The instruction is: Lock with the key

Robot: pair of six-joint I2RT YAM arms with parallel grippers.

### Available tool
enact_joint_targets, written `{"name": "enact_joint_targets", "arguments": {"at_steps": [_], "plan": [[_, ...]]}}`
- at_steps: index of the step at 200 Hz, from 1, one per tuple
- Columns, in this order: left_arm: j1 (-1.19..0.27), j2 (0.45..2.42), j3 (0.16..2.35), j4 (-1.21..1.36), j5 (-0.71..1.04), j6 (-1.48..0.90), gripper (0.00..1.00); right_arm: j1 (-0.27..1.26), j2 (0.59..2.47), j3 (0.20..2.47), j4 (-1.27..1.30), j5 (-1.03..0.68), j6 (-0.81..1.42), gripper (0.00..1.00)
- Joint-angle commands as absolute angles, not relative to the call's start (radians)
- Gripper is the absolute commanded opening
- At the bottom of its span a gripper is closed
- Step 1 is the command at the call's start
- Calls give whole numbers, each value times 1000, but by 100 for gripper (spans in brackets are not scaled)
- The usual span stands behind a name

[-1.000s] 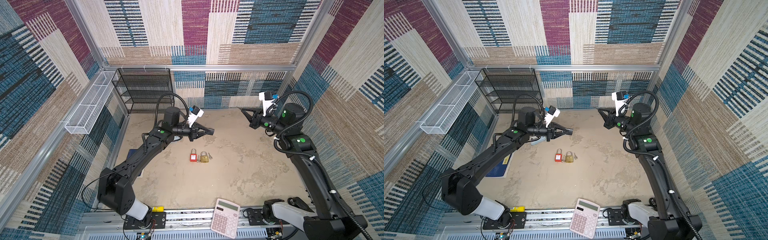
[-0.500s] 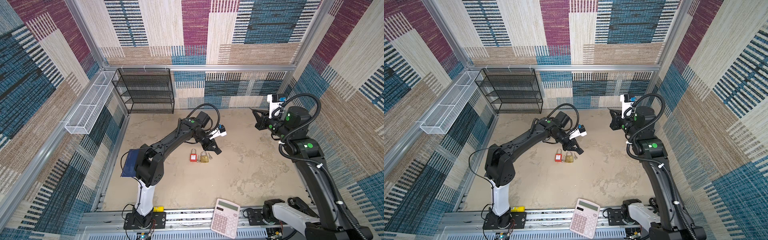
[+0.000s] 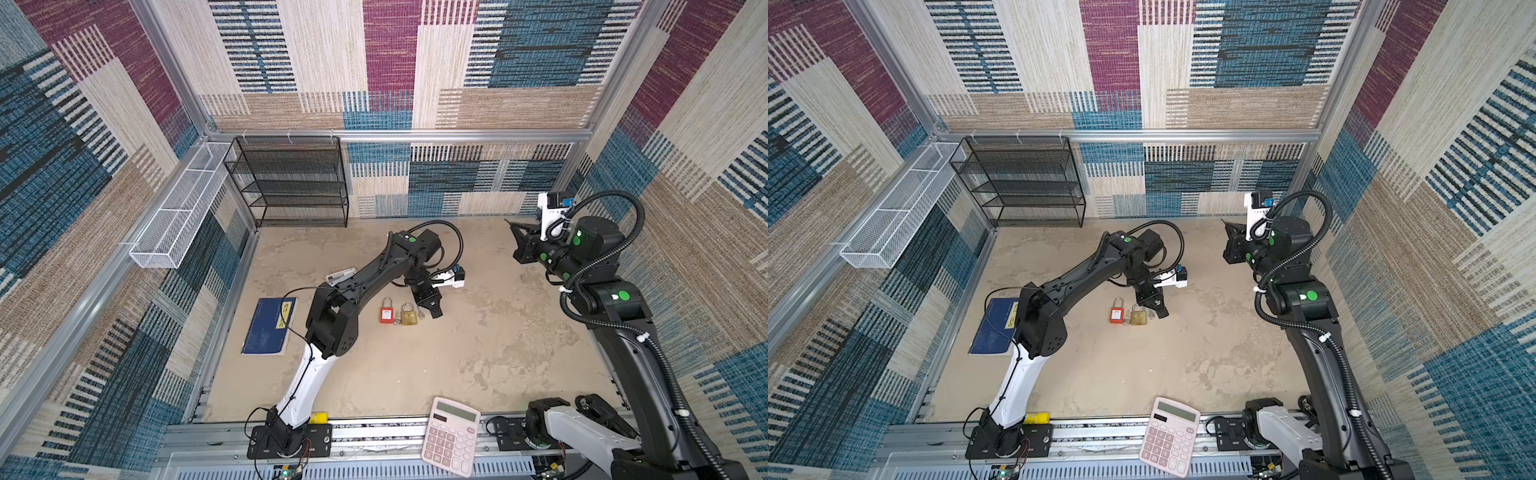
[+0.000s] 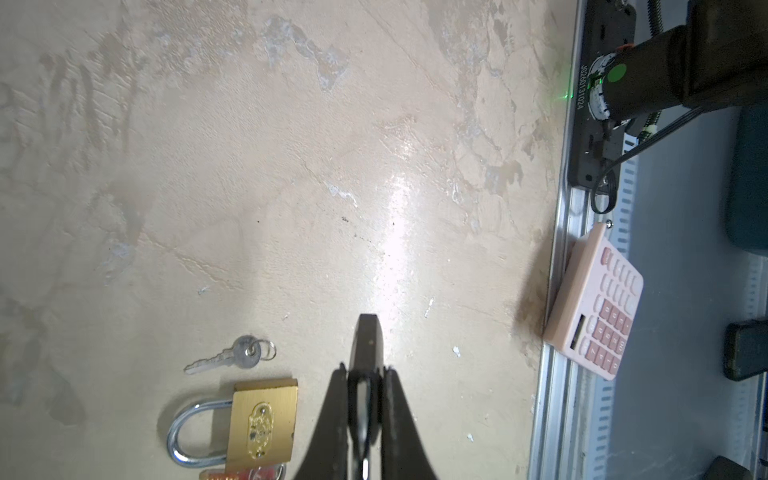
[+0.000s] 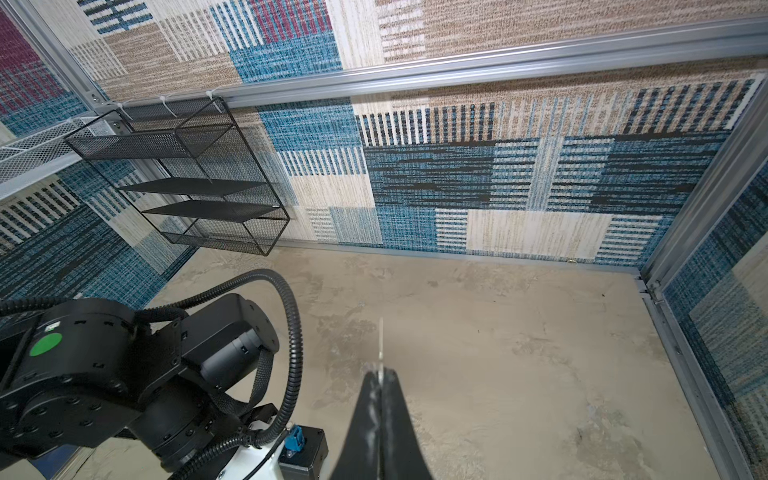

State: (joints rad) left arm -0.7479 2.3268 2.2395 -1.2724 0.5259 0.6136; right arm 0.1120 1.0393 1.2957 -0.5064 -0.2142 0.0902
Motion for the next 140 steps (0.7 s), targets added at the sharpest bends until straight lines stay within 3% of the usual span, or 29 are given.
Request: {"name": "enact_joint_targets", "arguments": {"at_steps": [1,73,140], "plan": [[-755,2365,2281,-1339,510,671,0,114,1037,1302,-509,-211,89,0],[-796,2483,2406,-1387,347,686,0,113,1031,1288,-506,-240,108,0],[-804,2531,2431,-1387,336,685,0,114,1042,1292,-499,-268,118,0]]}}
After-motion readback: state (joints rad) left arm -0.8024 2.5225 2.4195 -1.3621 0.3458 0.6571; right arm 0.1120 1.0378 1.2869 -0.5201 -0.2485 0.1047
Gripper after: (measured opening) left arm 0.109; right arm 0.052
